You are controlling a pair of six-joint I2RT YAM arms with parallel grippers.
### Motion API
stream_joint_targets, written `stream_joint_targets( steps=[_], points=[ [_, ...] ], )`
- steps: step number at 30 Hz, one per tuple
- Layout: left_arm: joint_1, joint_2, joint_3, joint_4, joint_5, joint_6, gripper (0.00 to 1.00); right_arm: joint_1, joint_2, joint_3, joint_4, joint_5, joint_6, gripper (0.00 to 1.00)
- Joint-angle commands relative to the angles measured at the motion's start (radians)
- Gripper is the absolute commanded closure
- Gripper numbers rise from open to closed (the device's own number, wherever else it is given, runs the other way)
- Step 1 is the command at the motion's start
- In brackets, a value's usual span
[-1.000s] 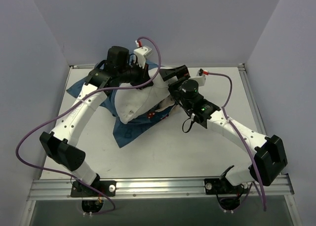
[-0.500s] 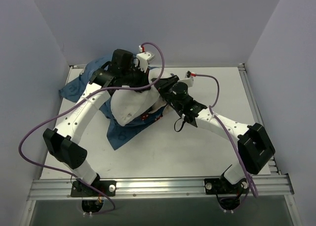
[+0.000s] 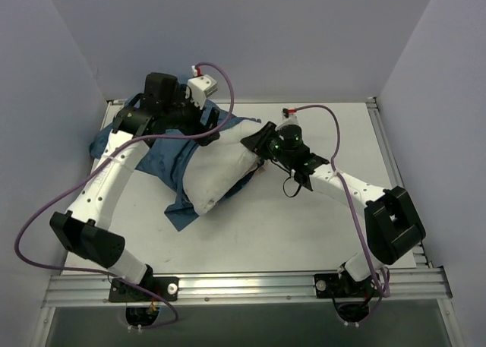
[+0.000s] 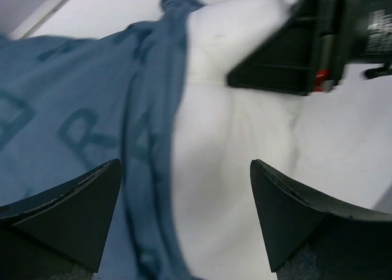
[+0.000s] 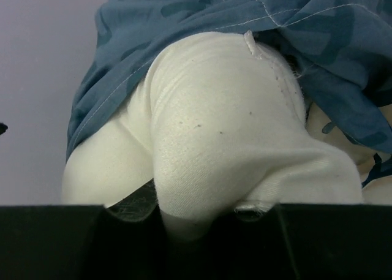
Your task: Remove the pillowcase from the pillow
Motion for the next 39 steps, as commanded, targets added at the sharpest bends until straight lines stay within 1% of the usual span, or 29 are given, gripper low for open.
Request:
stream_joint_targets(
  steps=[1,2,3,4,6,8,9,10,11,13,16,19,20,25,27,29,32,33,35,36,37,38,39],
  points=[
    [0.006,-0.08,-0.109,0.037,-0.201,0.103,0.06,0.001,-0.067,-0.005,0.009,-0.135,-0.145,1.0],
    [0.003,-0.086,-0.178,0.062,-0.276,0.136,0.05,-0.001,-0.087,-0.005,0.003,-0.138,-0.152,1.0],
    [0.001,-0.09,-0.206,0.073,-0.301,0.149,0.02,-0.002,-0.093,0.0,-0.019,-0.143,-0.164,1.0],
    [0.001,-0.096,-0.231,0.083,-0.317,0.162,0.11,-0.001,-0.102,0.007,-0.038,-0.147,-0.193,1.0],
    [0.0,-0.106,-0.28,0.102,-0.311,0.189,0.21,-0.004,-0.104,0.033,-0.082,-0.165,-0.219,1.0],
    [0.0,-0.114,-0.306,0.125,-0.317,0.193,0.36,-0.004,-0.112,0.041,-0.098,-0.176,-0.238,1.0],
    [0.001,-0.116,-0.321,0.134,-0.33,0.189,0.45,-0.008,-0.116,0.041,-0.106,-0.193,-0.241,1.0],
    [0.004,-0.117,-0.325,0.142,-0.341,0.184,0.6,-0.01,-0.124,0.04,-0.112,-0.199,-0.245,1.0],
    [0.013,-0.119,-0.329,0.154,-0.344,0.177,0.65,-0.013,-0.13,0.038,-0.122,-0.205,-0.254,1.0],
    [0.024,-0.128,-0.332,0.165,-0.334,0.166,0.7,-0.025,-0.153,0.03,-0.152,-0.215,-0.268,1.0],
    [0.035,-0.146,-0.337,0.182,-0.314,0.146,0.74,-0.053,-0.185,0.018,-0.207,-0.228,-0.302,1.0],
    [0.044,-0.142,-0.341,0.197,-0.337,0.143,0.83,-0.086,-0.226,0.006,-0.268,-0.276,-0.336,1.0],
    [0.047,-0.137,-0.343,0.203,-0.347,0.14,0.88,-0.093,-0.24,0.004,-0.286,-0.288,-0.345,1.0],
    [0.096,-0.081,-0.346,0.272,-0.392,0.124,0.98,-0.133,-0.346,0.009,-0.438,-0.379,-0.405,1.0],
    [0.099,-0.033,-0.335,0.289,-0.438,0.133,0.98,-0.146,-0.372,0.032,-0.504,-0.438,-0.422,1.0],
    [0.102,0.005,-0.332,0.315,-0.479,0.156,0.98,-0.163,-0.411,0.056,-0.532,-0.481,-0.425,1.0],
    [0.131,0.062,-0.351,0.35,-0.49,0.179,0.98,-0.289,-0.478,0.063,-0.554,-0.569,-0.373,1.0],
    [0.141,0.077,-0.372,0.36,-0.493,0.186,0.98,-0.4,-0.493,0.063,-0.563,-0.618,-0.373,1.0],
    [0.182,0.09,-0.394,0.39,-0.501,0.199,0.98,-0.517,-0.518,0.066,-0.599,-0.667,-0.409,1.0],
    [0.197,0.101,-0.4,0.393,-0.502,0.204,0.98,-0.559,-0.518,0.061,-0.634,-0.693,-0.42,1.0],
    [0.216,0.107,-0.406,0.398,-0.499,0.207,0.98,-0.595,-0.511,0.058,-0.652,-0.681,-0.429,1.0],
    [0.252,0.111,-0.406,0.398,-0.493,0.21,0.98,-0.594,-0.504,0.047,-0.653,-0.683,-0.437,1.0],
    [0.268,0.114,-0.403,0.393,-0.472,0.212,0.98,-0.594,-0.501,-0.015,-0.574,-0.704,-0.37,1.0]
  ],
)
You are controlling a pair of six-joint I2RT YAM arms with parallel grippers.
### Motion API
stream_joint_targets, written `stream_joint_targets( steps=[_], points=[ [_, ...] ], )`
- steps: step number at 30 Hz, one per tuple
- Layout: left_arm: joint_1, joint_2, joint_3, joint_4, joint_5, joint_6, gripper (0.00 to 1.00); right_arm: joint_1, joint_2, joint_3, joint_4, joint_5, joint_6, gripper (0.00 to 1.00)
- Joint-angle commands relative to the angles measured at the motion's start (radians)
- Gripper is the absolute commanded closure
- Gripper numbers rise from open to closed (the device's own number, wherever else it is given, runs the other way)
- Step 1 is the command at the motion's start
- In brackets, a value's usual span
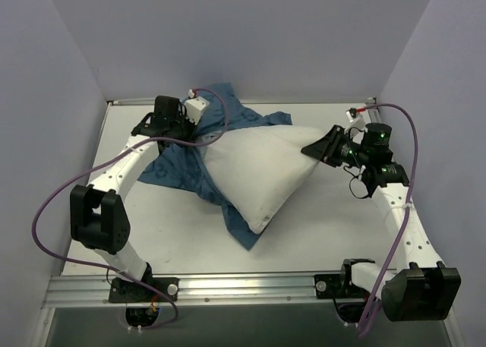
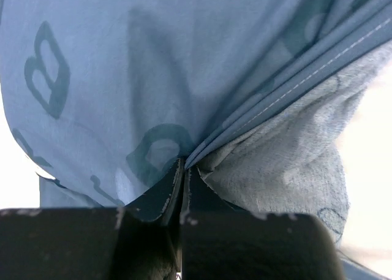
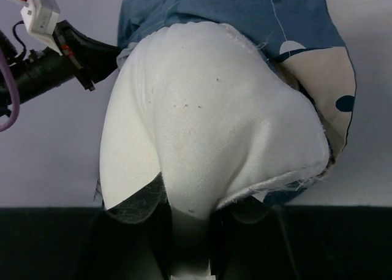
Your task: Remove the pillowcase from the pillow
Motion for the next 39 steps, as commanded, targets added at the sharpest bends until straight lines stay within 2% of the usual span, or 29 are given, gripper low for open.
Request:
stream_joint_targets(
  steps=[1,3,8,10,11,12,13,14,15,19,20,23,24,29,33,36,39],
  points=[
    [0.162,0.031,-0.012,0.018,-0.165,0.07,0.98,-0.052,-0.055,-0.038,0.084,-0.126,0.05,1.0],
    [0.175,0.01,-0.004,0.012,-0.149,0.076,0.98,-0.064,-0.05,-0.072,0.122,-0.112,0.055,1.0],
    [0.208,-0.006,0.027,0.009,-0.124,0.092,0.96,-0.132,-0.009,-0.027,0.061,-0.103,0.001,1.0],
    [0.215,-0.024,0.051,-0.088,-0.02,0.101,0.73,-0.126,0.007,-0.006,0.052,-0.099,-0.008,1.0],
    [0.211,-0.044,0.055,-0.115,0.137,0.104,0.5,-0.123,0.013,-0.004,0.051,-0.096,-0.01,1.0],
    [0.211,-0.094,0.048,-0.142,0.228,0.102,0.24,-0.115,0.018,-0.006,0.042,-0.079,-0.018,1.0],
    [0.21,-0.119,0.045,-0.178,0.303,0.093,0.06,-0.115,0.03,-0.007,0.031,-0.069,-0.037,1.0],
    [0.21,-0.144,0.045,-0.195,0.421,0.063,0.06,-0.115,0.036,-0.009,0.017,-0.059,-0.048,1.0],
    [0.214,-0.183,0.057,-0.216,0.462,0.056,0.06,-0.118,0.041,-0.009,0.009,-0.03,-0.063,1.0],
    [0.27,-0.224,0.113,-0.36,0.481,0.078,0.06,-0.14,0.103,0.005,0.006,0.029,-0.1,1.0],
    [0.294,-0.221,0.12,-0.388,0.456,0.114,0.06,-0.141,0.117,0.011,0.027,0.029,-0.102,1.0],
    [0.348,-0.204,0.082,-0.463,0.263,0.218,0.06,-0.144,0.169,0.046,0.051,0.052,-0.105,1.0],
    [0.348,-0.21,0.052,-0.459,0.15,0.234,0.06,-0.144,0.194,0.075,0.048,0.062,-0.114,1.0],
    [0.356,-0.196,-0.172,-0.396,-0.058,0.286,0.06,-0.157,0.254,0.163,0.026,0.089,-0.137,1.0],
    [0.35,-0.057,-0.274,-0.255,-0.196,0.276,0.06,-0.155,0.278,0.165,0.069,0.052,-0.11,1.0],
    [0.346,0.026,-0.289,-0.106,-0.234,0.239,0.06,-0.155,0.277,0.16,0.063,0.059,-0.117,1.0],
    [0.337,0.078,-0.281,-0.042,-0.188,0.211,0.06,-0.155,0.266,0.146,0.066,0.066,-0.119,1.0]
  ],
)
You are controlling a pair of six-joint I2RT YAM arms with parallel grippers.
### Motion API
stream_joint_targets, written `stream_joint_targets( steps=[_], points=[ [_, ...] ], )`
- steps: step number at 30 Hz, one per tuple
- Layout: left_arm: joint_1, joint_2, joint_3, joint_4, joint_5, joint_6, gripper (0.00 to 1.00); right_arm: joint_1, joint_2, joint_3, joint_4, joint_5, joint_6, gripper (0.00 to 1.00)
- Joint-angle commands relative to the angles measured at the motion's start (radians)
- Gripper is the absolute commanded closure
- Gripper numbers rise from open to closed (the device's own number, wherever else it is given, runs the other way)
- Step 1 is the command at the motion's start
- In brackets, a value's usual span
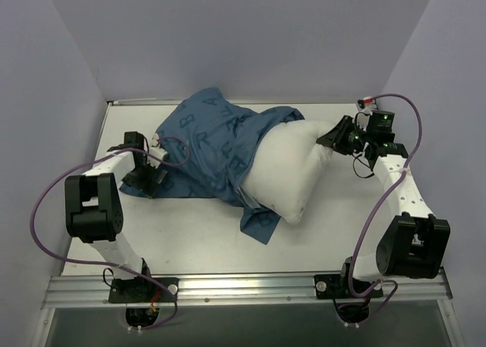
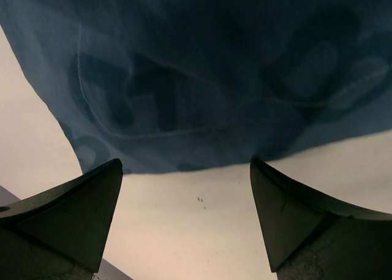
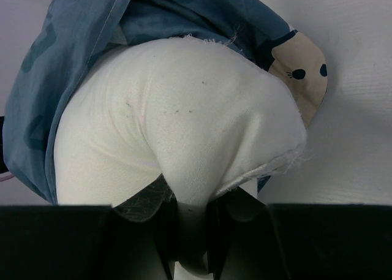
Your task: Remove the pillowcase from the pillow
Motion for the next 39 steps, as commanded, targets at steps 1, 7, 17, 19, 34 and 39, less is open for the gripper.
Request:
stream_joint_targets(
  steps=[1,7,17,19,34,39],
  points=[
    [-0.021,0.018,0.023,0.188,-0.022,-0.026,0.06,-0.014,-0.02,0.028,0.065,0.006,-0.008,1.0],
    [-0.029,0.115,0.029,0.307,-0.099,-0.041,0.06,-0.014,-0.023,0.022,0.068,0.013,-0.008,1.0],
    [0.005,0.149,0.02,0.347,-0.143,-0.067,0.98,-0.092,-0.035,0.017,0.084,0.0,0.033,1.0],
    [0.037,0.109,0.003,0.395,-0.185,-0.081,0.98,-0.138,-0.049,0.004,0.125,-0.016,0.073,1.0],
    [0.437,-0.412,0.355,0.081,0.03,-0.028,0.98,-0.379,-0.1,0.068,0.111,-0.055,0.116,1.0],
    [0.648,-0.449,0.437,0.051,0.129,0.029,0.98,-0.41,-0.081,0.07,0.116,-0.036,0.12,1.0]
  ],
)
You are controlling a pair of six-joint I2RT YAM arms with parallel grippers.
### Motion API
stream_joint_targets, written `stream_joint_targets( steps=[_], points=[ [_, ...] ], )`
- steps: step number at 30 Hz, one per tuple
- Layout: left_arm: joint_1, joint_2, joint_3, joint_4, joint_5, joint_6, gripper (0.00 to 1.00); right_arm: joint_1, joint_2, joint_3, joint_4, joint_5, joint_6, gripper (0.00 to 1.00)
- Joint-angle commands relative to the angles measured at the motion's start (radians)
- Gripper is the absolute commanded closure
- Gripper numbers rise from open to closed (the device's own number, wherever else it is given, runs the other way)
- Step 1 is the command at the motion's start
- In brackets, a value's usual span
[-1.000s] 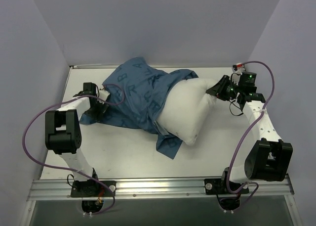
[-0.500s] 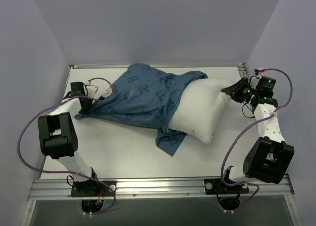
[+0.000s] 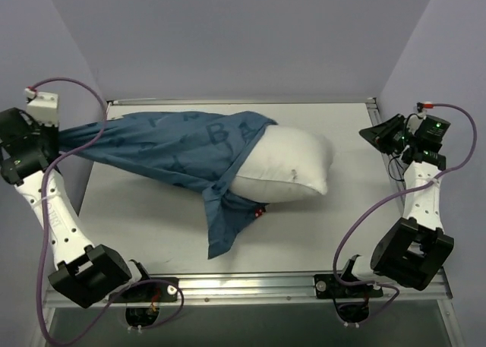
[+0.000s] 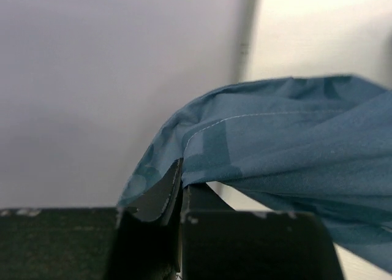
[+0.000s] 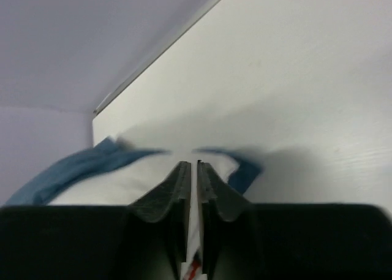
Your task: Remove the pillowcase from the pillow
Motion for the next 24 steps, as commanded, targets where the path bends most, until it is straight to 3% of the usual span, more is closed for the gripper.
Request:
stream_joint_targets(
  steps=[1,6,7,9,12,14,16,20,21,23,24],
  points=[
    [0.172,0.005,0.076,0.067,-0.062,0.09,0.98,-0.096,-0.036,0.033,0.123,0.096,-0.001,1.0],
    [0.246,0.036,-0.039,0.118,-0.066,0.135,0.98,-0.101,-0.036,-0.008,0.149,0.092,0.016,1.0],
    [0.241,0.001,-0.057,0.071,0.047,0.133,0.98,-0.083,-0.039,-0.025,0.152,0.095,0.014,1.0],
    [0.158,-0.056,-0.131,0.043,0.128,0.123,0.98,0.024,-0.046,-0.025,0.108,0.162,-0.018,1.0],
    [-0.023,-0.16,-0.22,0.081,0.106,0.068,0.98,0.227,-0.053,0.006,0.007,0.256,-0.142,1.0],
    [-0.084,-0.185,-0.226,0.09,0.096,0.031,0.98,0.323,-0.052,0.045,-0.046,0.278,-0.234,1.0],
    [-0.131,-0.171,-0.208,0.089,0.085,-0.011,0.98,0.495,-0.053,0.075,-0.125,0.336,-0.301,1.0],
    [-0.159,-0.141,-0.173,0.084,0.062,-0.046,0.98,0.835,-0.075,0.122,-0.196,0.485,-0.4,0.48],
    [-0.162,-0.139,-0.168,0.084,0.05,-0.054,0.98,0.988,-0.082,0.137,-0.216,0.529,-0.43,0.42],
    [-0.17,-0.141,-0.163,0.083,0.04,-0.06,0.98,1.147,-0.105,0.151,-0.241,0.656,-0.458,0.26],
    [-0.173,-0.145,-0.163,0.08,0.036,-0.063,0.98,1.225,-0.11,0.18,-0.254,0.703,-0.475,0.24]
  ],
)
